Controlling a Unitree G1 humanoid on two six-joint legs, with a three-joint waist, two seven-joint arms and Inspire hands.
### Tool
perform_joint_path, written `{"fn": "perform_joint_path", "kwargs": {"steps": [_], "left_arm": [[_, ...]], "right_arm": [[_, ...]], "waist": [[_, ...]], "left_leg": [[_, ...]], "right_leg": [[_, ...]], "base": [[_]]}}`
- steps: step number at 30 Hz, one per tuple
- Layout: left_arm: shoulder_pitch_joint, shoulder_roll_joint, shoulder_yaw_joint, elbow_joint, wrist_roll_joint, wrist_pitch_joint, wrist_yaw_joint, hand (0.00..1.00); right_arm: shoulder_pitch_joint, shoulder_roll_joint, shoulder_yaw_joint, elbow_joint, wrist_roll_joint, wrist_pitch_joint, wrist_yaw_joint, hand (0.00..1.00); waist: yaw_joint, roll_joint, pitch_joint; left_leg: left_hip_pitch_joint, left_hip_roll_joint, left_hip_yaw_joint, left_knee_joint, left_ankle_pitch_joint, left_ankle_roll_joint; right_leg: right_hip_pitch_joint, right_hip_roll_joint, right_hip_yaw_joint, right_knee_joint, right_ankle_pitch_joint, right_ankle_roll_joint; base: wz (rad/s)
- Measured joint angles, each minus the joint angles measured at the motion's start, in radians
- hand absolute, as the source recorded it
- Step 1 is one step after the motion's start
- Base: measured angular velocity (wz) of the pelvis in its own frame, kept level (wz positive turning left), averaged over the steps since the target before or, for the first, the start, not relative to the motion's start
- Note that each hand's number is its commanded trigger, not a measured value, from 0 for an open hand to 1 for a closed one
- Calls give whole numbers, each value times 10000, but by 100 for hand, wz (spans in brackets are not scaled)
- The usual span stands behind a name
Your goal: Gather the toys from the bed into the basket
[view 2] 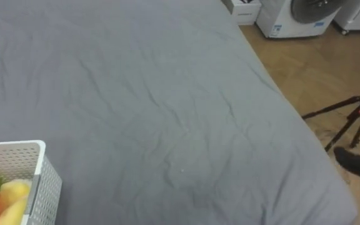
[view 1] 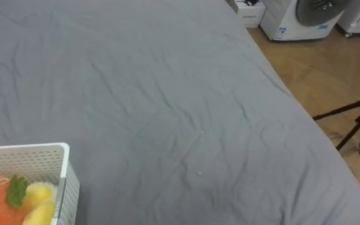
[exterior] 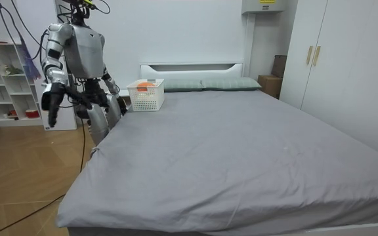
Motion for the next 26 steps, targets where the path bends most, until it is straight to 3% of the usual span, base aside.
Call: {"fn": "perform_joint_path", "kwargs": {"steps": [5,10,15,16,17,19,22,26], "left_arm": [[119,-27,50,1,9,36,244,0],[148,-83,54,3,-55,35,412,0],[259,-213,85,44,-164,27,420,0],[260,-229,91,211,-123,-3,420,0],[236,-257,90,296,-91,-23,420,0],[112,-278,56,586,-90,-62,419,0],[-6,-305,41,784,-70,-63,420,0],[-177,-330,4,999,1,-68,420,0]], "right_arm": [[603,646,-354,1675,1408,-358,-1007,0],[1056,1001,-394,3982,2260,-585,-1300,0],[1312,1424,-302,6475,2348,-655,-643,0],[1344,1432,-144,7284,2311,-639,-258,0],[1348,1449,195,7876,2232,-570,125,0],[1409,1455,911,8713,1663,-442,723,0],[1291,1511,2069,9499,581,62,1732,0],[1072,1574,2768,9794,-915,456,2631,0]], "waist": [[-132,-12,-5],[-170,33,3],[-146,227,-41],[-112,290,-97],[-67,302,-122],[60,380,-98],[183,485,-120],[435,532,-99]], "left_leg": [[35,19,-16,-30,-7,-33],[19,27,-31,-27,-17,-47],[158,25,-63,-53,-23,-57],[216,16,-80,-67,-37,-71],[258,11,-79,-70,-45,-75],[337,7,-56,-83,-54,-78],[501,6,-55,-173,-73,-79],[688,-2,-49,-232,-72,-80]], "right_leg": [[36,34,25,1,-14,-18],[57,35,17,-1,-36,-46],[148,33,10,8,-68,-81],[213,26,-9,27,-111,-85],[235,23,-3,32,-128,-84],[288,30,8,34,-131,-86],[427,27,39,34,-172,-88],[632,31,20,9,-172,-89]], "base": [[0],[0],[0],[0],[0],[-5],[-1],[0]]}}
